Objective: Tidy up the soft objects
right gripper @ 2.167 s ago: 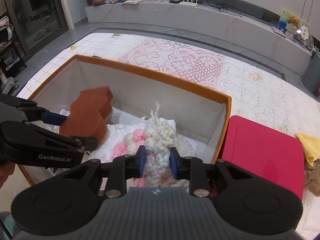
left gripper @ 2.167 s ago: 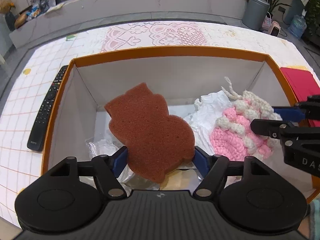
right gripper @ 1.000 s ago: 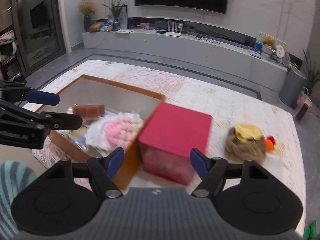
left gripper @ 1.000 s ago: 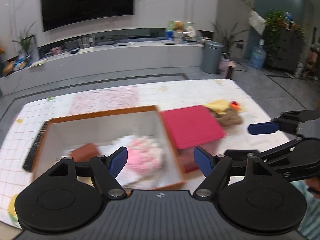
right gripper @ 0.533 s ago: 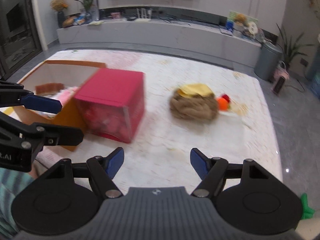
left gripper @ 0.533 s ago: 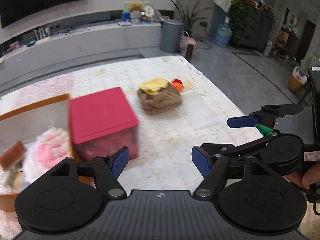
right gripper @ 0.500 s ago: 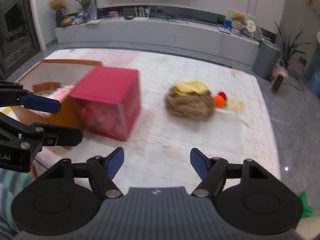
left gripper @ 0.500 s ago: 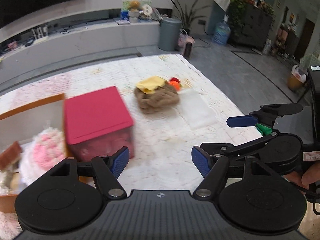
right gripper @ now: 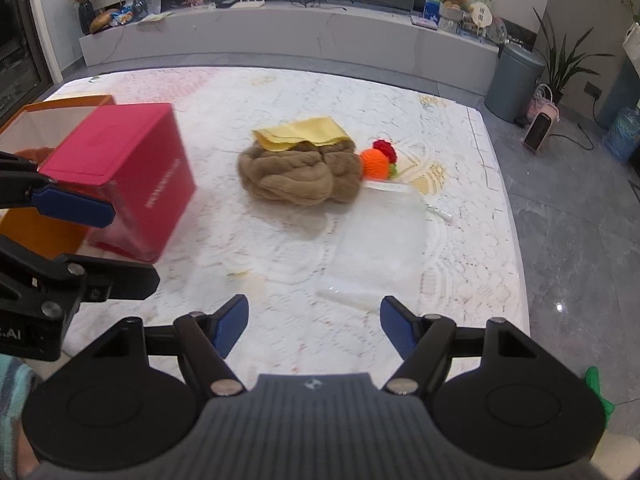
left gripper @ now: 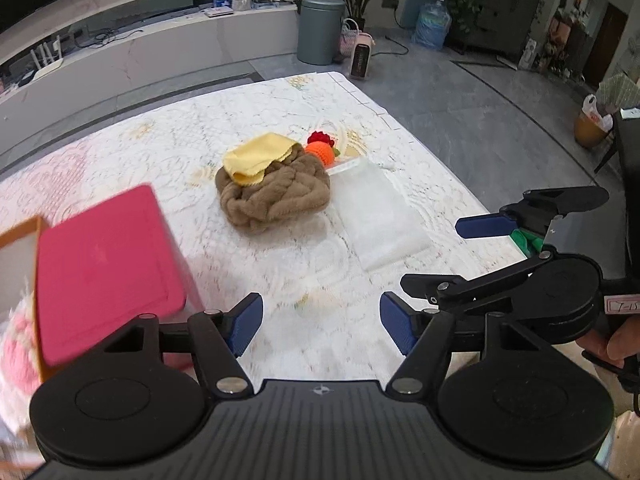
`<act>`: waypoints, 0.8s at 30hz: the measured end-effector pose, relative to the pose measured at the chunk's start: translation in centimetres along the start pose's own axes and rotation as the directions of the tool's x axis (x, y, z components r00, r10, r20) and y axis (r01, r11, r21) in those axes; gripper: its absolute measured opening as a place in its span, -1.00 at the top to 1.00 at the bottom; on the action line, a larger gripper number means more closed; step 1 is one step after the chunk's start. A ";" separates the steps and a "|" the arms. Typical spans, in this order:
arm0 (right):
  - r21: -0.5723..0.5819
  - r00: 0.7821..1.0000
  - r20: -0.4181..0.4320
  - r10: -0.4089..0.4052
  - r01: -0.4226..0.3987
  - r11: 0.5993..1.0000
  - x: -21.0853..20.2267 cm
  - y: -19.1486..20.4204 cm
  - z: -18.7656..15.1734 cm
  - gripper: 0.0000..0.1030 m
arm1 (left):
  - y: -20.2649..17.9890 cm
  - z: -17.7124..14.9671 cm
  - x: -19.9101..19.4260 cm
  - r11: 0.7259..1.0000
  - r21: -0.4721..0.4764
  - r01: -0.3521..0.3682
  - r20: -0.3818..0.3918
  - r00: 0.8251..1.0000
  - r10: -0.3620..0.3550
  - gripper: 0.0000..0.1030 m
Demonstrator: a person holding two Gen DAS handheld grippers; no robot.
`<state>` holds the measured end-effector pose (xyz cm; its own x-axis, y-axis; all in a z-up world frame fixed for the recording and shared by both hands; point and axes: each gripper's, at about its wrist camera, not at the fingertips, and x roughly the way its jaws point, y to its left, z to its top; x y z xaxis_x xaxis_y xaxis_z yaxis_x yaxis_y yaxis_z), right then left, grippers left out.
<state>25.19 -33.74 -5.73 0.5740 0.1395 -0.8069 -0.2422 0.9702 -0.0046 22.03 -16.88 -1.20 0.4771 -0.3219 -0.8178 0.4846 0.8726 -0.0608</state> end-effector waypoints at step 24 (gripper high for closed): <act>0.179 0.997 -0.077 -0.025 0.038 0.983 10.5 -7.9 5.1 -0.72 | 3.5 10.3 12.6 0.983 0.143 -0.112 -0.069 0.990 0.122 -0.55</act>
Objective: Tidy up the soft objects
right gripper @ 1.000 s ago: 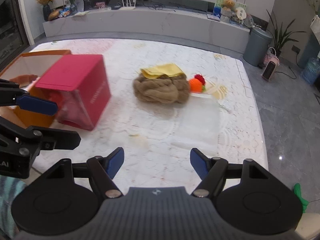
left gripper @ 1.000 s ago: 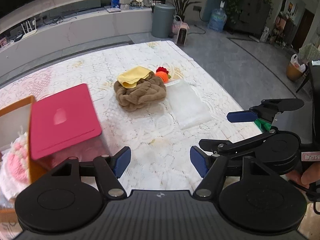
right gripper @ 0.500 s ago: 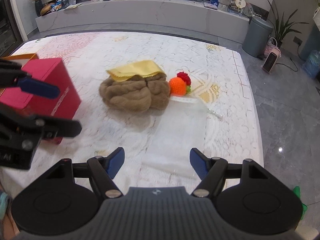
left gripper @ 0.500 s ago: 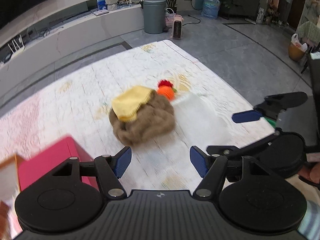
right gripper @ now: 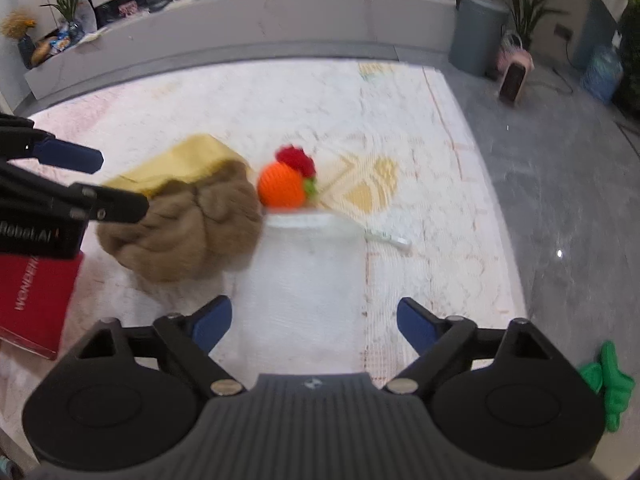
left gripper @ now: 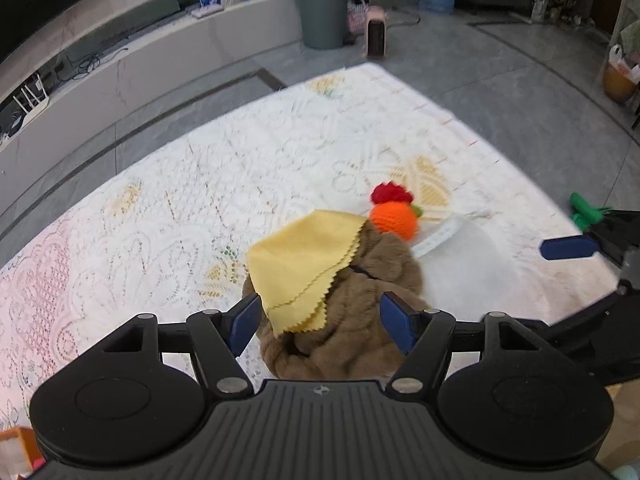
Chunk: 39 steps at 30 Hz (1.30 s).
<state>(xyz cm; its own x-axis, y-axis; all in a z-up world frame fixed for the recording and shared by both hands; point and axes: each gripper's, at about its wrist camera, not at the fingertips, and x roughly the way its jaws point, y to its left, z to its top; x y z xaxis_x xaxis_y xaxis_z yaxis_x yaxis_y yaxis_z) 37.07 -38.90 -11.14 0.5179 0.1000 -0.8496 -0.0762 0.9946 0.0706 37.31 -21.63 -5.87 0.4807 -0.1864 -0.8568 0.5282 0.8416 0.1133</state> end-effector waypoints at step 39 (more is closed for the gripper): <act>0.094 0.993 0.105 0.058 -0.068 0.993 -8.1 2.8 -7.6 1.00 | -3.9 -8.0 -11.0 0.989 -0.106 0.102 0.180 0.980 -0.082 1.00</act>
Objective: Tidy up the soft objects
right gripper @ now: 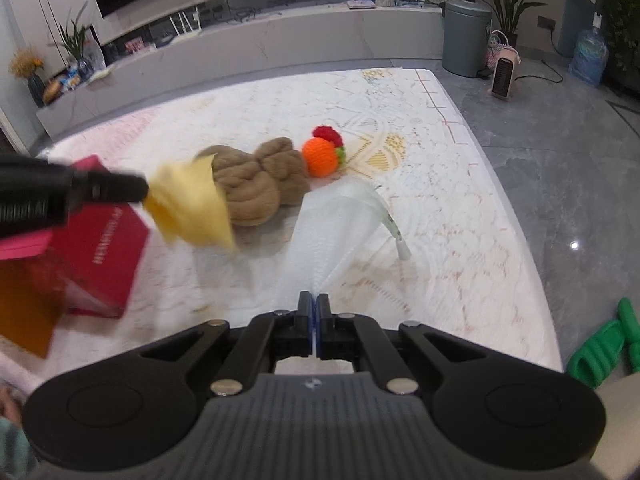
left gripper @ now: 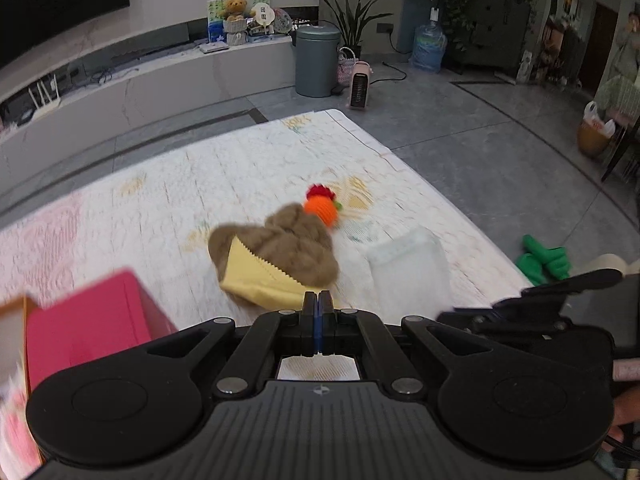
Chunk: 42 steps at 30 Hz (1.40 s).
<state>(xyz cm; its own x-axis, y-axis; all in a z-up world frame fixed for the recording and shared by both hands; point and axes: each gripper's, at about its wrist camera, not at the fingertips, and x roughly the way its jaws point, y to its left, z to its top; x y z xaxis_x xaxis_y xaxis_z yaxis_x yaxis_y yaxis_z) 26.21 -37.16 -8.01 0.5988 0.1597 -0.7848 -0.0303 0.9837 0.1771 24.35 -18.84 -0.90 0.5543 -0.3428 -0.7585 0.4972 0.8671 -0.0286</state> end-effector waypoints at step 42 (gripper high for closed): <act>0.037 0.970 -0.213 -0.117 0.127 0.991 5.5 3.9 -3.2 -0.21 | 3.3 -12.0 4.2 0.968 -0.226 -0.106 -0.127 0.989 0.079 -0.19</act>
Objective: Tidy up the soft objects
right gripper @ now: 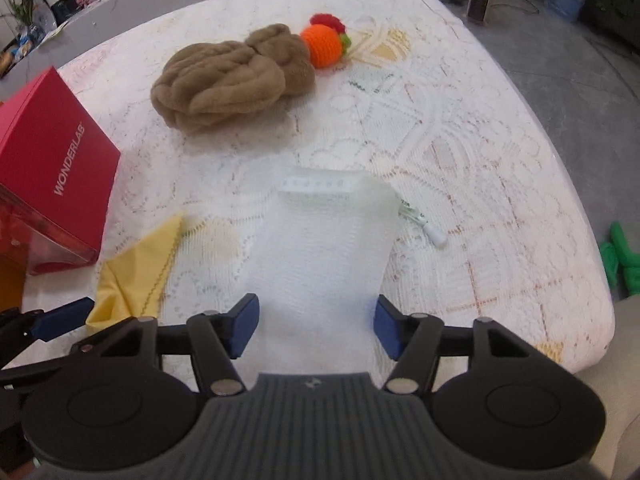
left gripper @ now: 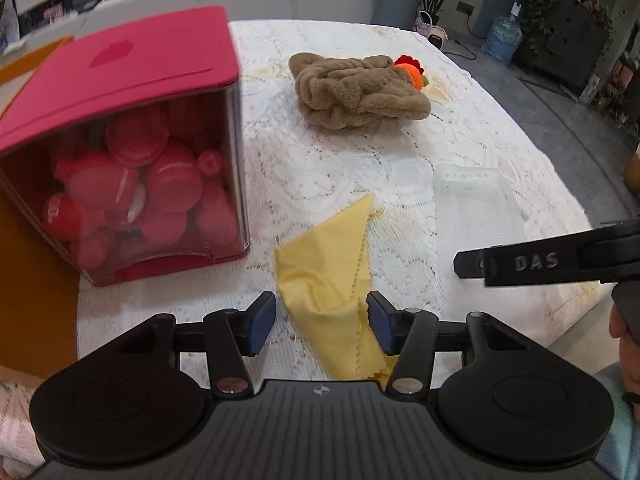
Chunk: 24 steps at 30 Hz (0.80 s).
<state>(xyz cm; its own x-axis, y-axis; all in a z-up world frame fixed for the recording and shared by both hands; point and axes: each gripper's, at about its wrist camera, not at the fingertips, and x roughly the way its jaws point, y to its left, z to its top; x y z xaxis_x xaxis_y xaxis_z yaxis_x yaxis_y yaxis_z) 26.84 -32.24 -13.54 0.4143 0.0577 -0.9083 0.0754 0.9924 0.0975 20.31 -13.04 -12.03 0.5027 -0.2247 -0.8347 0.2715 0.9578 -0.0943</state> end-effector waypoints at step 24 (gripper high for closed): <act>-0.065 0.986 0.165 0.034 -0.023 0.998 -4.9 2.0 -2.8 1.00 | -0.2 -0.7 -6.6 0.999 0.037 -0.039 0.166 0.986 0.032 0.83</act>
<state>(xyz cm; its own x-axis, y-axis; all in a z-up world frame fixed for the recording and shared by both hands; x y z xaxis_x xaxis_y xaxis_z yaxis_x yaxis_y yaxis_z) 22.46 -30.21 -10.02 0.5609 0.0724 -0.8247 0.0066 0.9957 0.0920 16.36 -11.65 -6.93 0.6407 -0.2208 -0.7353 0.2824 0.9584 -0.0417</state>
